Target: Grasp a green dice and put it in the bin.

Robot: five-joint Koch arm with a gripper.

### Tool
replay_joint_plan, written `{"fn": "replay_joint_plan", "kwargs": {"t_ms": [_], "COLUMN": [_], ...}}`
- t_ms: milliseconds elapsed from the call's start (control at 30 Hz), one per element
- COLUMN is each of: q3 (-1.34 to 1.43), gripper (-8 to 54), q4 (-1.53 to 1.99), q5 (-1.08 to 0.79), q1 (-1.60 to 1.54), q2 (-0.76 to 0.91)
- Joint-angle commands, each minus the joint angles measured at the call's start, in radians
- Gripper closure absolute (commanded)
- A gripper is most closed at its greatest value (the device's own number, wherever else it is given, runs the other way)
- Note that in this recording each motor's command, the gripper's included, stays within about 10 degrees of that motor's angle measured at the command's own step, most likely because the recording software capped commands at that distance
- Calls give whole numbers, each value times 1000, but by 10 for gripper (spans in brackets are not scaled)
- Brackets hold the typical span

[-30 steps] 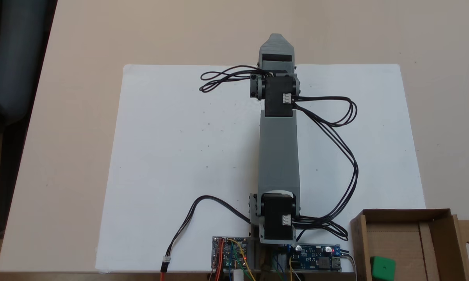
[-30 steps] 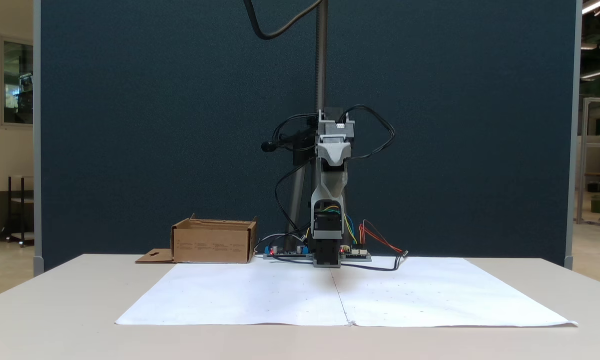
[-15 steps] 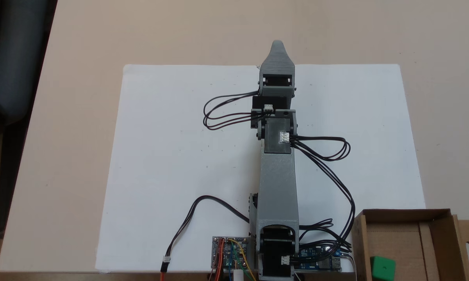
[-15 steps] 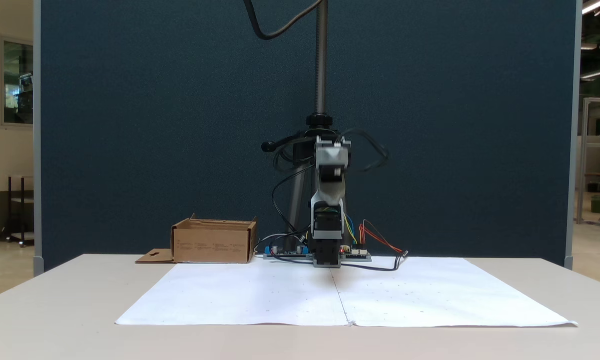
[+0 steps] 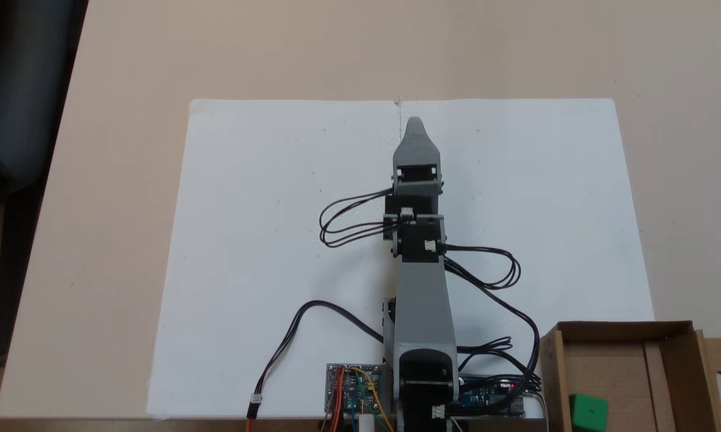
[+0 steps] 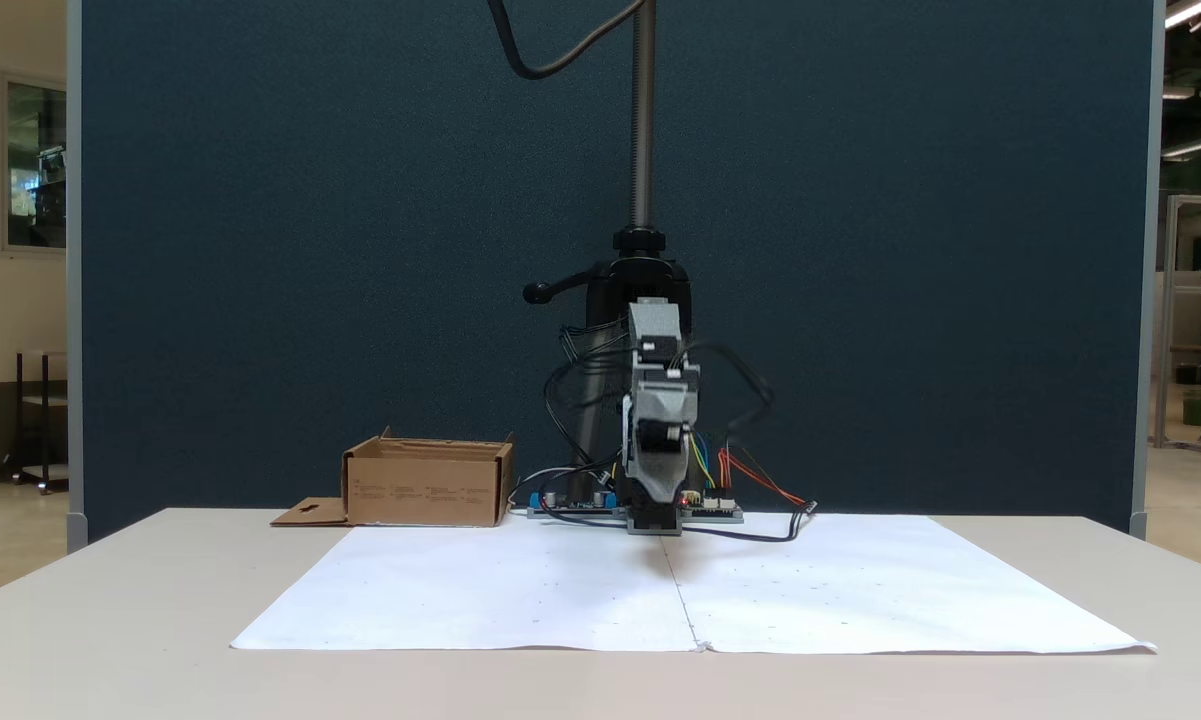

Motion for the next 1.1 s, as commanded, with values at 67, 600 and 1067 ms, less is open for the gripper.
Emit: {"fn": "replay_joint_plan", "kwargs": {"t_ms": [67, 600, 1067], "q3": [95, 396, 505], "gripper": [1, 6, 16], "q4": [-228, -750, -1172], "q5": [-103, -206, -195], "q1": [14, 12, 14], "q2": [115, 117, 117]}}
